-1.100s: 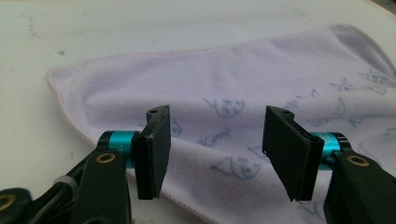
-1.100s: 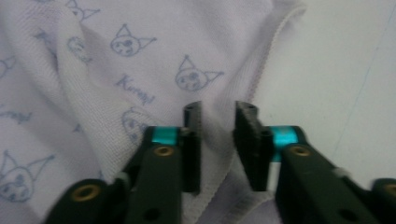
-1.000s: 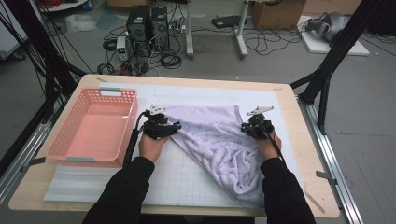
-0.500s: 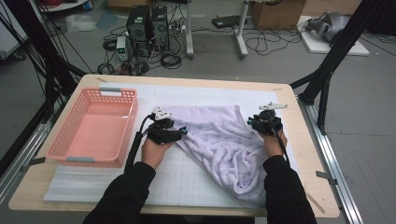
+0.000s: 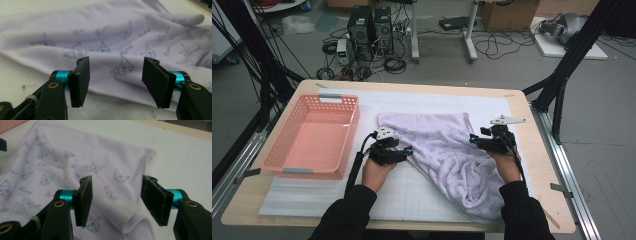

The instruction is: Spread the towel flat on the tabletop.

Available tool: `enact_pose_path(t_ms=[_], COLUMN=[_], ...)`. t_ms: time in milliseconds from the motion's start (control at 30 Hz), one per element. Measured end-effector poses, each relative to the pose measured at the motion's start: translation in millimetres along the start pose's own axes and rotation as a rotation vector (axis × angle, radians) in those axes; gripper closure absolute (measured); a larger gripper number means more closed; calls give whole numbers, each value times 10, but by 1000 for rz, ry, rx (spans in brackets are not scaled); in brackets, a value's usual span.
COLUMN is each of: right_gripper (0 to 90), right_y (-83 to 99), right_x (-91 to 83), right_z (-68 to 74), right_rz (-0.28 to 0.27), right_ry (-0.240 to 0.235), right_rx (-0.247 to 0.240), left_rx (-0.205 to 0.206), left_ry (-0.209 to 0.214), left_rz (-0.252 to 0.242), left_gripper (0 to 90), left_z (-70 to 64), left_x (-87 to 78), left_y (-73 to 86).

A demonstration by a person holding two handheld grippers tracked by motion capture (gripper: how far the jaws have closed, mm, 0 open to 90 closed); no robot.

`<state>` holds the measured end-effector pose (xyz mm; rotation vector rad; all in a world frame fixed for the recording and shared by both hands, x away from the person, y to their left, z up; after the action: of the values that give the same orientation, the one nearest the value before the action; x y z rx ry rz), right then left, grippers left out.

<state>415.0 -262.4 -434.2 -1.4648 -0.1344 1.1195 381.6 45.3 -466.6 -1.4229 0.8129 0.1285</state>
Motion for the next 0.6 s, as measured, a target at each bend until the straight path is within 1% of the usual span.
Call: enact_pose_path(t_ms=[33, 67, 100, 133, 167, 200, 267, 333, 433, 500, 600], right_gripper=[413, 412, 412, 410, 409, 409, 409, 409, 409, 408, 408], right_y=[6, 9, 9, 0, -7, -12, -17, -22, -25, -25, -24], right_x=[-47, -68, -68, -110, -128, -144, -154, -161, -150, -144, -143], right_z=[10, 17, 17, 33, 40, 49, 53, 67, 79, 77, 79], right_rz=[-17, -16, -16, -32, -38, -41, -45, -47, -47, -47, -44], right_ry=[-6, -10, -10, -11, -14, -14, -15, -24, -28, -29, -31], right_rx=[15, 20, 20, 27, 24, 23, 20, 20, 19, 16, 19], left_rx=[-8, -7, -2, 0, 7, 7, 15, 25, 37, 65, 108], left_ry=[5, 7, 11, 12, 20, 20, 26, 24, 27, 20, -16], left_rz=[-3, 2, 10, 19, 38, 38, 48, 64, 90, 98, 88], left_gripper=[384, 384, 384, 384, 384, 382, 383, 384, 380, 376, 358], left_z=[-27, -54, -85, -114, -170, -170, -224, -264, -337, -396, -484], left_x=[-11, -18, -24, -31, -38, -38, -37, -16, 42, 82, 129], left_y=[11, 23, 37, 56, 99, 99, 138, 163, 188, 193, 185])
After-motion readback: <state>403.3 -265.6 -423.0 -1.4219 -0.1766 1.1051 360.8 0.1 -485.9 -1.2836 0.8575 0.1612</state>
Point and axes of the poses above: each handheld gripper's, and its own axes: x roughly forward along the jaws, y roughly out of its underside, z roughly to its left, the point moved 6 cm from there along x, roughly forward along the jaws, and after that the axes turned 12 degrees about -y, right-handed, at the moved point
